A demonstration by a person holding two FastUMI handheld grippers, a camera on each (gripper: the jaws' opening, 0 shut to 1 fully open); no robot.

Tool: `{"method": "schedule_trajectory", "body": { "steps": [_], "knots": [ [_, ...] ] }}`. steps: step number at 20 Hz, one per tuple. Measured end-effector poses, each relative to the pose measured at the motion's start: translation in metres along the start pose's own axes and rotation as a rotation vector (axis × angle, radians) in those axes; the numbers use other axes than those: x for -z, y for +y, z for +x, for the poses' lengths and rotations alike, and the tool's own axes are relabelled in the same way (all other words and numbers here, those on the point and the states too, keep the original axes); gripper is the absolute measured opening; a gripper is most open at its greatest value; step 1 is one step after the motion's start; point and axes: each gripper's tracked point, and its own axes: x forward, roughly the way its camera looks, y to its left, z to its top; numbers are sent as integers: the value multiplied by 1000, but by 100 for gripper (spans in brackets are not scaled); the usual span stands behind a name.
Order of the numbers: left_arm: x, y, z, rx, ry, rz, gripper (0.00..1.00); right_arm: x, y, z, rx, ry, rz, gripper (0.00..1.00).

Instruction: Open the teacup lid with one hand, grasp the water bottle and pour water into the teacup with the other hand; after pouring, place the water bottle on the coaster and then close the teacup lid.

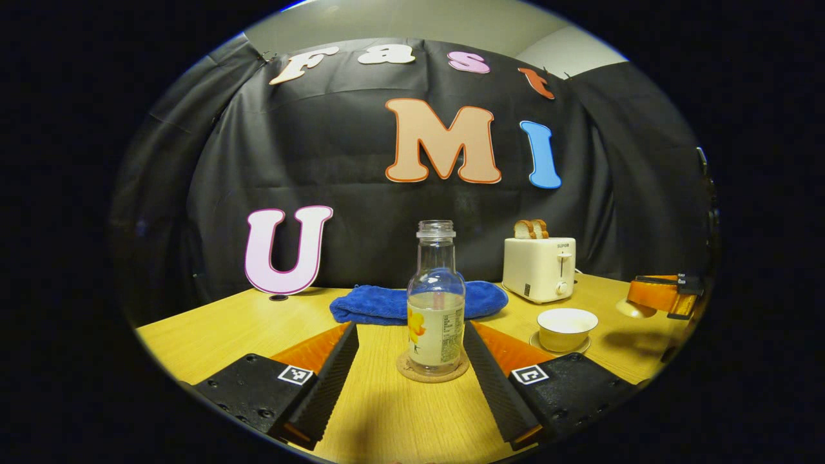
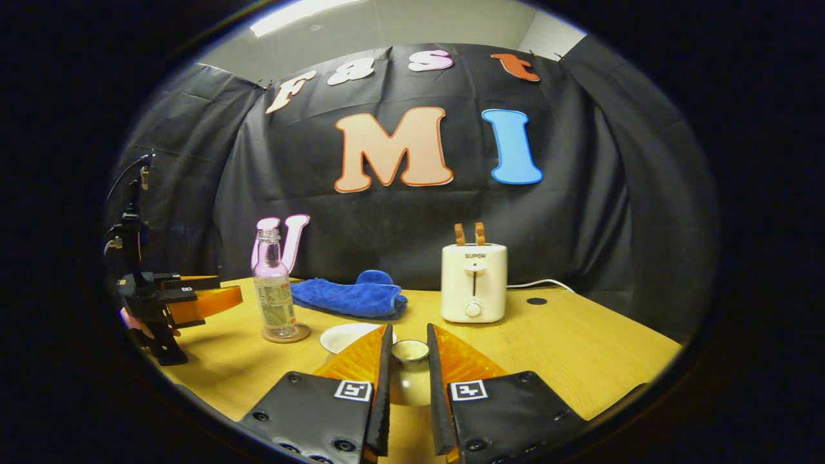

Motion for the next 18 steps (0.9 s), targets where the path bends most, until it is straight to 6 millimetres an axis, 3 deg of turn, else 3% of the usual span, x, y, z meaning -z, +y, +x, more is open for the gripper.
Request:
{"method": "schedule_trajectory", "body": {
  "steps": [10,18],
  "knots": [
    [-1,9,-10,-51,0,1,95,5,45,57,-130,19,5,30],
    [0,7,-9,-42,-2,1,95,26,57,75,-184,152,-16,29]
  ]
}}
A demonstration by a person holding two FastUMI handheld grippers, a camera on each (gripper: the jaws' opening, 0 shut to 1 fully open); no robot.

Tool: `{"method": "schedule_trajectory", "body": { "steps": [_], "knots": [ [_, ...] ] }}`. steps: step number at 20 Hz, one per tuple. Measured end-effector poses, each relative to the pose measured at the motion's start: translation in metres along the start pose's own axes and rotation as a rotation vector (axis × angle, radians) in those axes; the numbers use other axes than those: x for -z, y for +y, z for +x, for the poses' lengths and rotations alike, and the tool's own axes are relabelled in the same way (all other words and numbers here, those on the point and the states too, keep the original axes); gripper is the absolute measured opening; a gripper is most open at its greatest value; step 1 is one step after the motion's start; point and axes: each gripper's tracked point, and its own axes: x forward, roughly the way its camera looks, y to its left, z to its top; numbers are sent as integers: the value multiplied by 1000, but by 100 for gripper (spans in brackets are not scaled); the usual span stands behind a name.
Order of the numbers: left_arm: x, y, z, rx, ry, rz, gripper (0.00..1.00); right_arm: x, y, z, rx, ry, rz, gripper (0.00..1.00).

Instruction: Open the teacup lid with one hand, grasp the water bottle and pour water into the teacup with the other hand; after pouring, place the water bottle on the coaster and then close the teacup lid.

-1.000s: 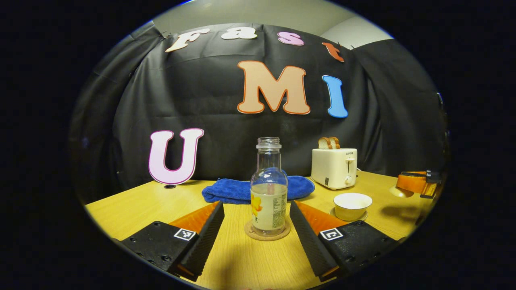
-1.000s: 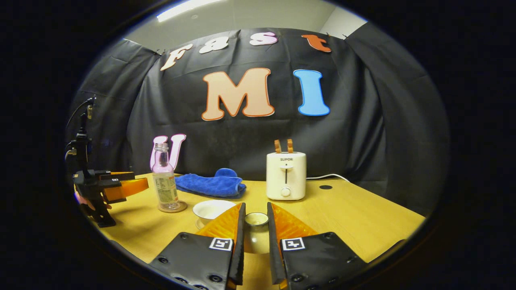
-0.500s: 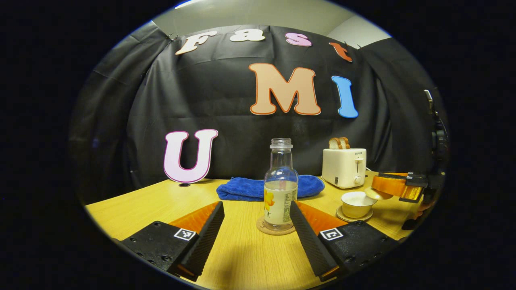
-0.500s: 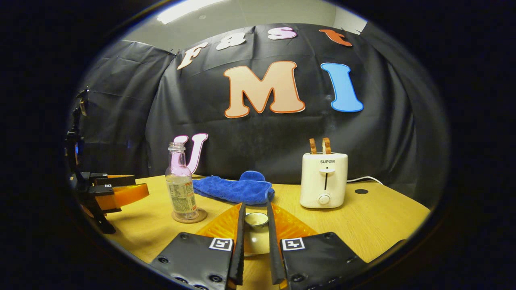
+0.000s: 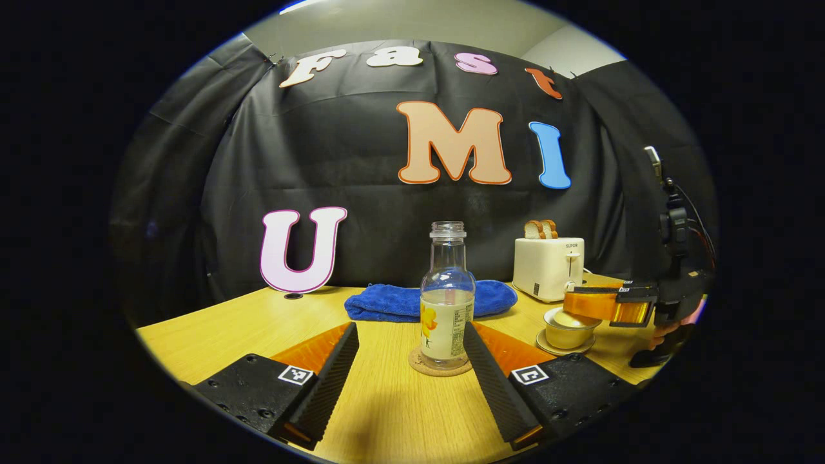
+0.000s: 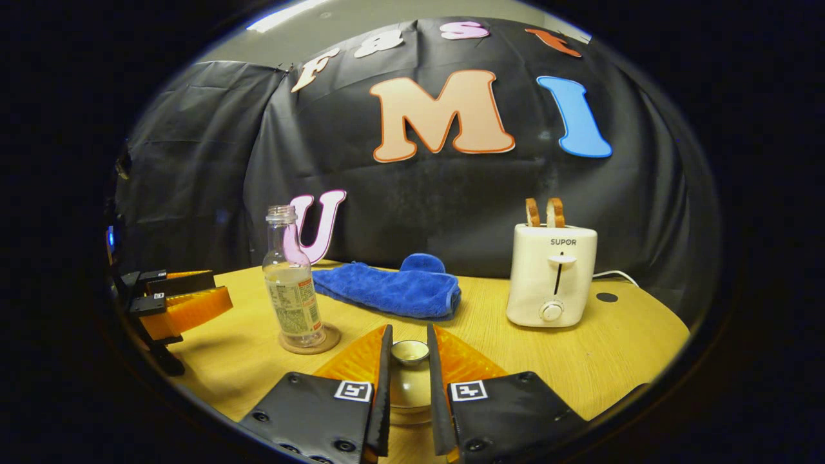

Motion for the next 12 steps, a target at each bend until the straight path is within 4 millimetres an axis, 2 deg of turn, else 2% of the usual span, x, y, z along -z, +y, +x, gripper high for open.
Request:
{"method": "schedule_trajectory", "body": {
  "steps": [1,8,12],
  "knots": [
    [0,0,-1,0,0,0,95,1,1,2,-6,8,-2,31],
    [0,-1,0,8,0,-1,95,2,1,3,-13,16,1,30],
    [0,-1,0,8,0,-1,95,2,1,4,-17,15,0,34]
  ]
}}
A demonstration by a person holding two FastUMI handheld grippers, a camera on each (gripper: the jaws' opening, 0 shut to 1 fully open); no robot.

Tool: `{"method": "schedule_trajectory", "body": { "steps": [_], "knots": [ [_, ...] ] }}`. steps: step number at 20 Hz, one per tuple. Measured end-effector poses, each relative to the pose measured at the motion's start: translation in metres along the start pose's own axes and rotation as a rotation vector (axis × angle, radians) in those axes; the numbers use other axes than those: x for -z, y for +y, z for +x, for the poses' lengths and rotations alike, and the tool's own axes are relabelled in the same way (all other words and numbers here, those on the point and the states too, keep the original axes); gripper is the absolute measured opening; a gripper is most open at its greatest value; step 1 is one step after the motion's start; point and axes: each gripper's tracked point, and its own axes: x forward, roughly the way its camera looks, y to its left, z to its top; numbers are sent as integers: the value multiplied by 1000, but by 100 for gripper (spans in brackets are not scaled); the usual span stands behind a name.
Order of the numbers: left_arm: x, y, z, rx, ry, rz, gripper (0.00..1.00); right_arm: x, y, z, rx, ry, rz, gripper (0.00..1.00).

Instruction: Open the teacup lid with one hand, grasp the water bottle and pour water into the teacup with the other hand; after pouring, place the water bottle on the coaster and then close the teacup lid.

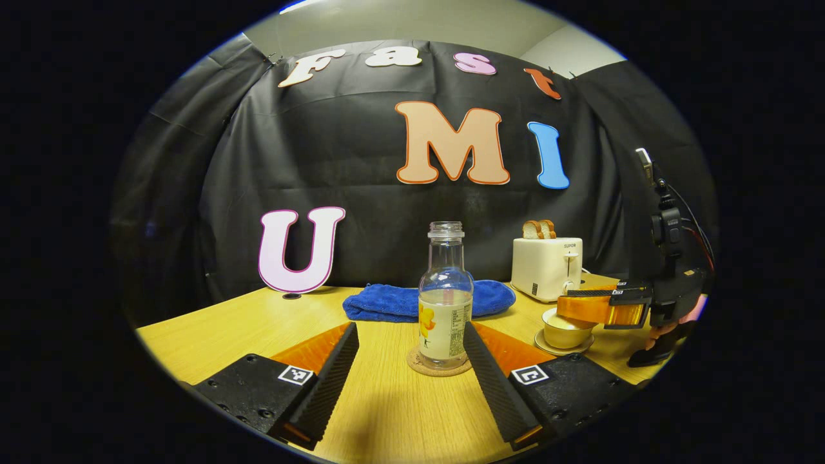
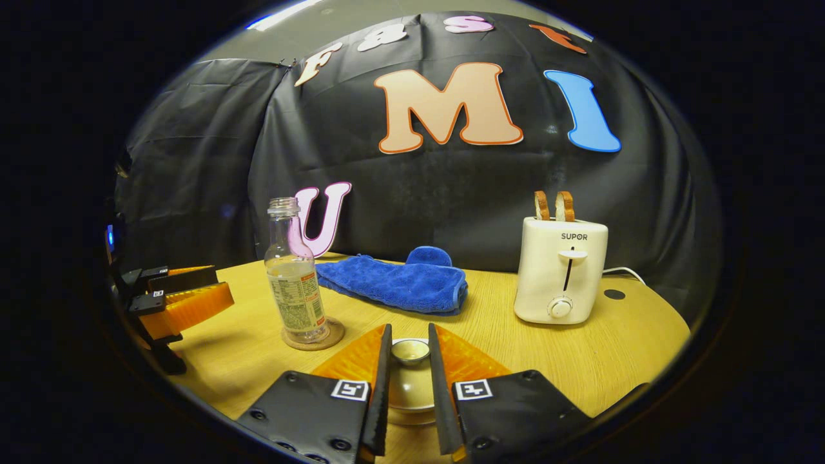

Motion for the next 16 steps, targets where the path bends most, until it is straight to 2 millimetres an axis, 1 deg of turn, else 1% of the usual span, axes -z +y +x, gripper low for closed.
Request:
{"method": "schedule_trajectory", "body": {
  "steps": [3,6,8,9,11,12,13,14,15,16],
  "knots": [
    [0,0,0,1,0,0,95,-1,1,-3,-4,-6,3,36],
    [-1,0,0,4,-1,0,95,-3,3,-5,-13,-22,-2,62],
    [-1,-1,0,4,-1,0,95,-5,0,-7,0,-36,2,80],
    [0,-1,0,4,-1,1,95,-7,-2,-11,11,-54,7,84],
    [0,-1,0,4,-1,1,95,-17,-5,-19,28,-120,12,96],
    [0,0,-1,4,-1,0,95,-23,-6,-26,36,-161,12,96],
    [0,-1,0,4,-1,1,95,-24,-9,-30,52,-165,3,96],
    [0,-1,0,4,-1,0,95,-20,-8,-33,47,-159,10,100],
    [0,-1,0,4,-1,0,95,-21,-9,-35,51,-166,7,100],
    [-1,-1,0,4,-1,0,95,-21,-10,-39,60,-164,9,96]
  ]
}}
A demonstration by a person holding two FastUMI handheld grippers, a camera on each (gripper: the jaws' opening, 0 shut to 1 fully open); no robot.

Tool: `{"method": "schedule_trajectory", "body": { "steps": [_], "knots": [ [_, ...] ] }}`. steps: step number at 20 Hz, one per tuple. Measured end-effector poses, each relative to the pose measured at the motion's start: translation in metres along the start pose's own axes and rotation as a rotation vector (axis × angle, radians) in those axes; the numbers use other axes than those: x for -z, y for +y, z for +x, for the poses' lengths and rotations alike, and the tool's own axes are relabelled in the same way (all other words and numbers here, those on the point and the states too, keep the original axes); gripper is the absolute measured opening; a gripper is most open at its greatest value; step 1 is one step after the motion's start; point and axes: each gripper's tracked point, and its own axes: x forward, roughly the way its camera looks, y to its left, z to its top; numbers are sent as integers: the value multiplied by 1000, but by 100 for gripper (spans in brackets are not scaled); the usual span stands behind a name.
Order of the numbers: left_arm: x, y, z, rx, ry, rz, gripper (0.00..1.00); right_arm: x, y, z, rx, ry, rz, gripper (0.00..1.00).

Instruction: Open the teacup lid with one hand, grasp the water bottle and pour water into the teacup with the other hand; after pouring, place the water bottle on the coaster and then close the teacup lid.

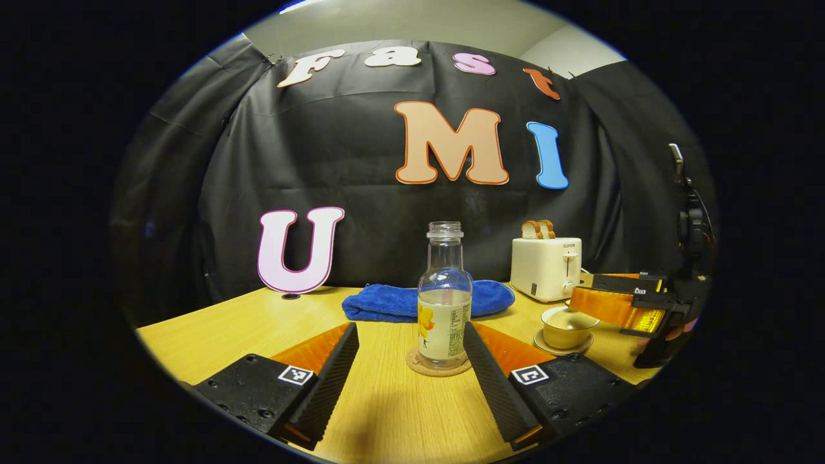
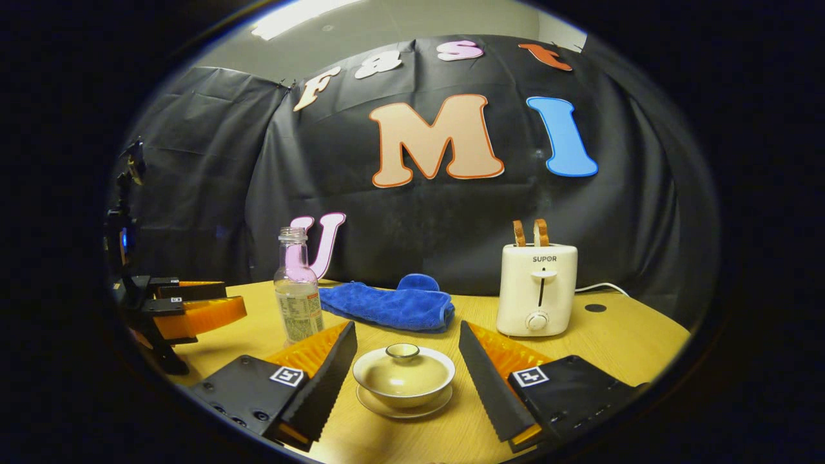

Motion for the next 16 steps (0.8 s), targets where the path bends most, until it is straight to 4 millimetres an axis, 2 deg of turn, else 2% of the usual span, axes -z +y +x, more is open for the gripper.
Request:
{"method": "schedule_trajectory", "body": {
  "steps": [1,5,6,8,12,16],
  "knots": [
    [0,0,-1,0,0,0,95,0,-2,-6,13,-2,-1,100],
    [1,1,0,-6,0,1,95,-1,-19,-35,109,-9,-4,100],
    [0,3,0,-12,-1,2,95,-2,-25,-43,146,-11,-6,96],
    [1,7,-2,-31,1,2,95,-4,-42,-61,233,-16,-9,96],
    [1,21,-9,-110,4,2,95,-6,-74,-92,413,-24,-15,96],
    [1,43,-18,-231,7,7,95,-7,-88,-107,510,-30,-18,96]
  ]
}}
